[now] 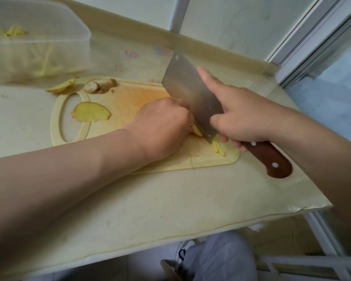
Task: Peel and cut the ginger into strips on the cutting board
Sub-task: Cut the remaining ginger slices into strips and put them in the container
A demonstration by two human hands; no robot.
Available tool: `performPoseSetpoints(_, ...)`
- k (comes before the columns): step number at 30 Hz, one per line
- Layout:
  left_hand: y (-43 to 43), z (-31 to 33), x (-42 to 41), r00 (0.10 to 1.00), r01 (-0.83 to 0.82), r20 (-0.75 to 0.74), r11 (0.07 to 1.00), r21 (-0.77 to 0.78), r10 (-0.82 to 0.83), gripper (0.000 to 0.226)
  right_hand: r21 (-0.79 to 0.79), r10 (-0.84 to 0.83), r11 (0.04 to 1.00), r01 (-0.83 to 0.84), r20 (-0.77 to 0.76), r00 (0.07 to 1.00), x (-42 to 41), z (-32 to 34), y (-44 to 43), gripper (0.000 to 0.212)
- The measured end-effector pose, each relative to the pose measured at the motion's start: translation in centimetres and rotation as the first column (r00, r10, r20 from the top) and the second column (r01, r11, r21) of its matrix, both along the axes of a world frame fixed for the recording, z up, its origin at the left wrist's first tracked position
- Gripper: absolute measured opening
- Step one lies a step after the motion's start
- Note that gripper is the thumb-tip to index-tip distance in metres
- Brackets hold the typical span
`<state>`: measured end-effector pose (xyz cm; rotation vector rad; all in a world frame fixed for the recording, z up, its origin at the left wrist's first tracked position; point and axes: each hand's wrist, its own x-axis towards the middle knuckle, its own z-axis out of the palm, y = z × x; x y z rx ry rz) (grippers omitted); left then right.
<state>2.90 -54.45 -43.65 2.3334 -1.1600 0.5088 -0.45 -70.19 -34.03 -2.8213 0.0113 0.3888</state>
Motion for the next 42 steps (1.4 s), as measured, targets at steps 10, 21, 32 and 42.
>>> performPoseSetpoints(10, 0.3, 0.4, -0.4, 0.996, -0.033, -0.085, 0.999, 0.028, 0.036, 0.032, 0.155, -0.048, 0.988, 0.019, 0.19, 0.981, -5.1, -1.5, -1.1, 0.103)
performPoseSetpoints(21, 0.1, 0.4, -0.6, 0.995, -0.091, -0.044, 0.995, 0.043, 0.093, 0.026, 0.054, -0.006, 0.999, 0.002, 0.064, 0.998, -4.2, -0.4, -1.1, 0.101)
performPoseSetpoints(32, 0.4, 0.8, -0.8, 0.993, -0.097, -0.06, 0.992, 0.084, 0.102, 0.034, 0.122, -0.033, 0.993, 0.01, 0.19, 0.981, -1.2, -1.5, 0.7, 0.105)
performPoseSetpoints(42, 0.2, 0.2, -0.3, 0.995, -0.089, -0.048, 0.996, 0.017, 0.089, 0.022, 0.113, -0.019, 0.994, 0.002, 0.147, 0.989, -4.2, -1.3, -1.0, 0.102)
